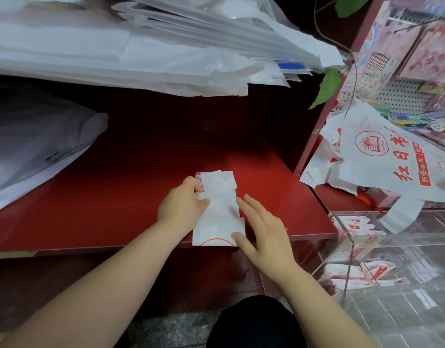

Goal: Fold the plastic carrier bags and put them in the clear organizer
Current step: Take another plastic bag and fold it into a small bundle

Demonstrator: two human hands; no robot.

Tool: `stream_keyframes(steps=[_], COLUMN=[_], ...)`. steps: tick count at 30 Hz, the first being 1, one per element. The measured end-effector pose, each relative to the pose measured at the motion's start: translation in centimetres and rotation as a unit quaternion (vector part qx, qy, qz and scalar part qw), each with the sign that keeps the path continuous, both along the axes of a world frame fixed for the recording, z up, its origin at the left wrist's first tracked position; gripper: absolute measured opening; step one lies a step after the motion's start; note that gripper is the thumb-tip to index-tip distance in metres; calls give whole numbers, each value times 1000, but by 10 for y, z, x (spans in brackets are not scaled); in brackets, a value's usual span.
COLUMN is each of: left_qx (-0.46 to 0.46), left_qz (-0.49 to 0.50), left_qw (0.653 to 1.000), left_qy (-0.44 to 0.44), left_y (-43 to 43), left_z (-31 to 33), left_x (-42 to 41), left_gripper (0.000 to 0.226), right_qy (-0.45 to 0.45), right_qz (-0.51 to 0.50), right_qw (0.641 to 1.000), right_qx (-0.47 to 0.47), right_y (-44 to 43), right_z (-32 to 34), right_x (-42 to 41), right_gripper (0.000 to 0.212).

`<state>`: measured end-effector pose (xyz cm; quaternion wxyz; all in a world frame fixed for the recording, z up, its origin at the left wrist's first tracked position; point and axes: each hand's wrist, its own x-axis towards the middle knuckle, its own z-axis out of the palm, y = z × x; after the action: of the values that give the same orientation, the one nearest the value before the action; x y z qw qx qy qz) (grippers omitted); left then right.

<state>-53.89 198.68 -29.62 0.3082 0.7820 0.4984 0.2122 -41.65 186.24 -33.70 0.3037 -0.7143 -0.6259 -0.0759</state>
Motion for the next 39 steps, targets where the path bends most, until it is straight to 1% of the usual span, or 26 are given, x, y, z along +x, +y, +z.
stream_keyframes(steps=[3, 4, 5, 6, 8, 9, 10, 12, 13, 14, 15, 18, 19, 22, 23, 24, 25, 27, 28, 30, 31, 32, 33, 34, 36, 39], left_qx=[58, 67, 70, 71, 76, 101, 148, 254, 279, 269, 241, 178, 163, 118, 116, 125, 136, 152, 162, 227, 267, 294, 312, 332, 324, 342], left_qz=[26, 35, 43, 49, 38, 9, -39, -162, -209, -238, -248, -257, -250, -219, -217, -218, -216, -218, -234, -284, -315, -324, -318, -306, -289, -288], left_qw=[998, 997, 997, 995, 988, 984, 978, 947, 933, 932, 938, 942, 943, 949, 950, 953, 958, 963, 958, 931, 907, 891, 885, 884, 897, 892], left_qy=[25, 14, -10, -50, -132, -145, -143, -114, -93, -59, -21, 120, 148, 192, 189, 169, 132, 39, 18, 38, 78, 120, 135, 119, 85, 65], left_y=[-2, -3, -3, -3, -3, -6, -8, -10, -10, -9, -7, 1, 4, 13, 15, 15, 14, 8, 5, -5, -9, -13, -14, -14, -14, -14], left_z=[-4, -5, -7, -9, -12, -14, -17, -24, -27, -26, -25, -23, -21, -16, -16, -17, -18, -18, -18, -23, -25, -27, -31, -35, -35, -38], left_x=[4, 3, 2, 0, -7, -12, -17, -24, -24, -23, -23, -17, -16, -9, -8, -8, -10, -21, -30, -47, -54, -60, -64, -66, -66, -65], left_gripper=[20, 19, 18, 18, 27, 31, 34, 40, 44, 49, 57, 75, 75, 56, 53, 53, 57, 81, 90, 100, 95, 83, 71, 65, 57, 40], right_qy=[1, -7, -12, -17, -37, -49, -57, -61, -56, -50, -43, -43, -47, -57, -62, -69, -76, -85, -86, -79, -68, -51, -31, -9, 40, 93], right_qz=[-1, 0, 2, 3, 1, 0, 0, -1, 1, 4, 6, 1, 0, 7, 10, 11, 12, 15, 15, 16, 20, 27, 37, 49, 69, 89], right_qw=[999, 999, 999, 999, 998, 998, 997, 997, 997, 998, 998, 998, 998, 997, 997, 997, 996, 996, 996, 996, 996, 996, 996, 995, 992, 988], right_qx=[40, 46, 47, 47, 48, 49, 48, 47, 46, 47, 48, 47, 49, 48, 47, 44, 41, 35, 36, 45, 55, 66, 78, 86, 93, 87], right_y=[2, 2, 2, 2, 1, 2, 2, 2, 2, 2, 2, 3, 3, 3, 3, 3, 3, 3, 3, 4, 4, 3, 2, 1, -2, -12], right_z=[-3, -3, -4, -5, -7, -7, -8, -9, -9, -9, -9, -10, -10, -10, -10, -10, -10, -12, -13, -14, -14, -14, -15, -15, -17, -17], right_x=[-1, -1, 0, 1, -1, -1, -1, 0, -1, -1, -1, 0, 0, 1, 2, 3, 3, 5, 5, 6, 6, 5, 5, 5, 5, 1], right_gripper=[35, 29, 28, 32, 46, 48, 46, 48, 53, 57, 59, 49, 47, 49, 51, 51, 51, 48, 47, 41, 37, 31, 27, 23, 21, 22])
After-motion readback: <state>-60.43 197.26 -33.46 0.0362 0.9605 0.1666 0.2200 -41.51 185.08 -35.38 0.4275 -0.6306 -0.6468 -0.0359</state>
